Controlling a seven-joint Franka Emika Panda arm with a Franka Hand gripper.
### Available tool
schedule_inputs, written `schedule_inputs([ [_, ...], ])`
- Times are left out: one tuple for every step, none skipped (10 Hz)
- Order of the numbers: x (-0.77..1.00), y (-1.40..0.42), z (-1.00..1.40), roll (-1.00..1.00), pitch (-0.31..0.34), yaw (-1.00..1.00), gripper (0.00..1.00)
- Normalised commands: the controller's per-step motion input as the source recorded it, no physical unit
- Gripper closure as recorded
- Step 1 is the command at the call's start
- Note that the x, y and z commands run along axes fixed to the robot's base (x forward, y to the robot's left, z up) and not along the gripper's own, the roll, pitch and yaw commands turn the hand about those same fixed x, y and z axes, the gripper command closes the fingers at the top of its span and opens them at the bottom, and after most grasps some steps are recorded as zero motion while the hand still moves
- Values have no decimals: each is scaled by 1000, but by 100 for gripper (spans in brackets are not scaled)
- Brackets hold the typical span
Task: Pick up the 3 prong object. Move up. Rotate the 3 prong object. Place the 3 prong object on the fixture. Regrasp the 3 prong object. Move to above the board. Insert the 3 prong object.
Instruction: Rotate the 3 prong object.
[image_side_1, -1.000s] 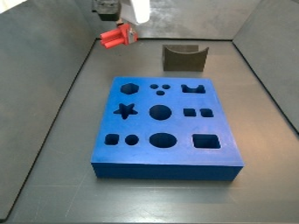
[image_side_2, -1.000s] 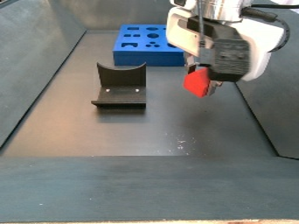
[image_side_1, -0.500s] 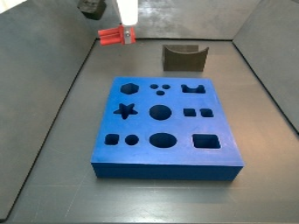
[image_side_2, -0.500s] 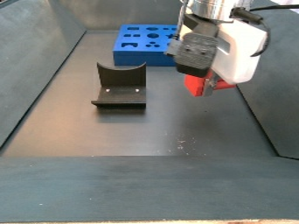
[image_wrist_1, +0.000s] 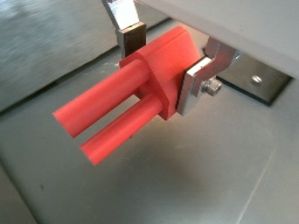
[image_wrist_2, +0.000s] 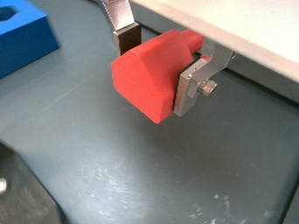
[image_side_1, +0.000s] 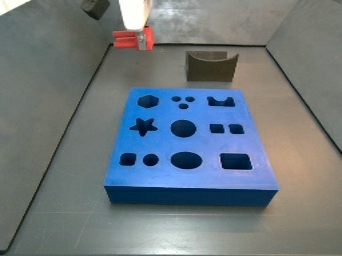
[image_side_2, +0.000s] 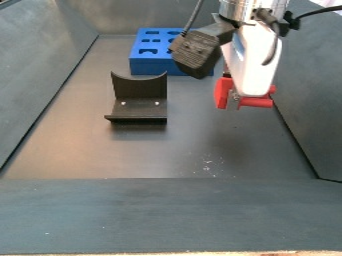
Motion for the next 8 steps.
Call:
schedule_inputs([
  [30, 20, -35, -2, 8, -1000, 100],
  [30, 20, -35, -2, 9, -1000, 100],
  [30, 20, -35, -2, 9, -1000, 100],
  [30, 20, -35, -2, 10, -1000, 100],
  [30, 20, -35, -2, 10, -1000, 100],
  [30, 21, -35, -3, 11, -1000, 100],
  [30, 21, -35, -3, 12, -1000, 100],
  [30, 21, -35, -3, 13, -1000, 100],
])
